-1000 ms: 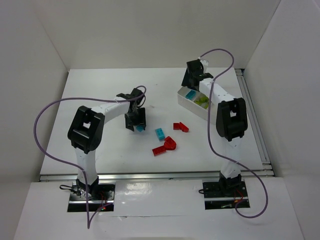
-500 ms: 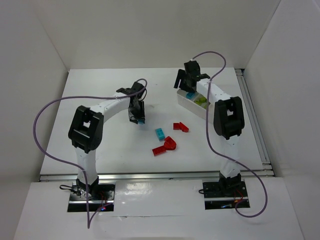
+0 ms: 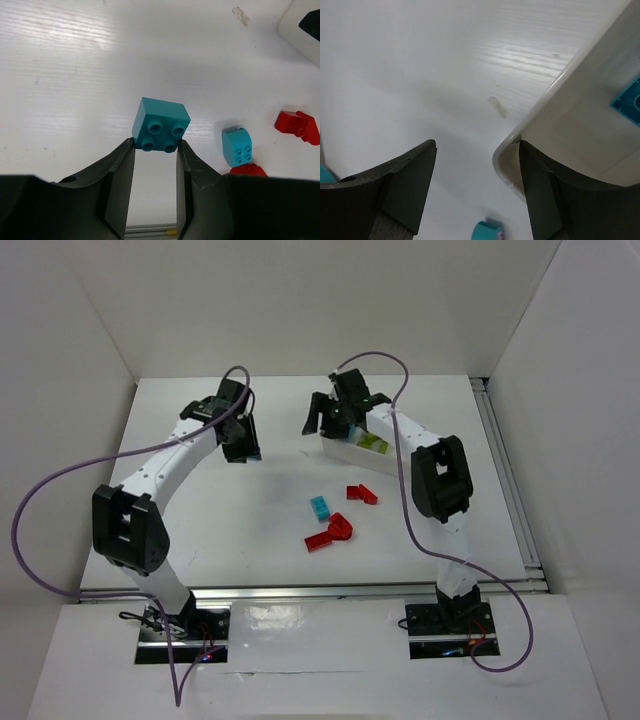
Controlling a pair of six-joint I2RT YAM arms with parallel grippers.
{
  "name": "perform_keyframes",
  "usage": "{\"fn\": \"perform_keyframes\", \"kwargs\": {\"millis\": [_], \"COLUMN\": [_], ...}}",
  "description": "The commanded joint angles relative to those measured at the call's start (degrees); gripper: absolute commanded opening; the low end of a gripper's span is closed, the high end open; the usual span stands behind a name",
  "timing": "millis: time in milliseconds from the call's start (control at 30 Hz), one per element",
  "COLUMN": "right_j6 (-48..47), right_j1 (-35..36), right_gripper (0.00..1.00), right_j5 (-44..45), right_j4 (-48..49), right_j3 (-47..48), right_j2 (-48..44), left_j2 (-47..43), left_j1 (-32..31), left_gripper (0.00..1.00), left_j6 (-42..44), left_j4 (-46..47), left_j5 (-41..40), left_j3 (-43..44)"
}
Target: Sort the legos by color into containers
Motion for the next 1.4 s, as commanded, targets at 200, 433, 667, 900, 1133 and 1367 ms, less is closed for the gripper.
{"fn": "perform_keyframes", "kwargs": {"millis": [200,433,667,900,1133,1367], "right_j6": [7.1,3.3,3.3,3.4,3.3,-2.9], "right_j1": [2.9,-1.9,-7.0,-7.0,-4.0,3.2], "right_gripper": [0.74,0.86,0.86,0.86,0.86,0.8], "right_j5": [-20.6,1.2,29.0,28.5,27.3,26.5], "right_j4": [7.2,0.5,-5.5,-8.9,-12.0,-8.0], "right_j3": [9.9,1.7,-15.8,-31.5,-42.6,-48.1], "right_j2": [1.7,-13.3,-31.3,-42.8,-50.8,-46.4], "left_j2": [-5.6,-0.4,17.3,33.7,39.8,29.5], "left_j1": [2.3,0.1,-4.6,-6.5,-7.0,-7.5], "left_gripper": [0.12,0.12,0.11,0.1,0.61,0.93], "left_j6": [-0.3,1.5,3.1,3.7,3.1,5.5], "left_j4": [-2.7,-1.4,0.2,0.9,3.9,4.6], "left_j5": [0.4,5.4,10.8,14.7,18.8,18.7], "left_j3": [-2.4,8.1,30.3,47.2,51.1,46.2]}}
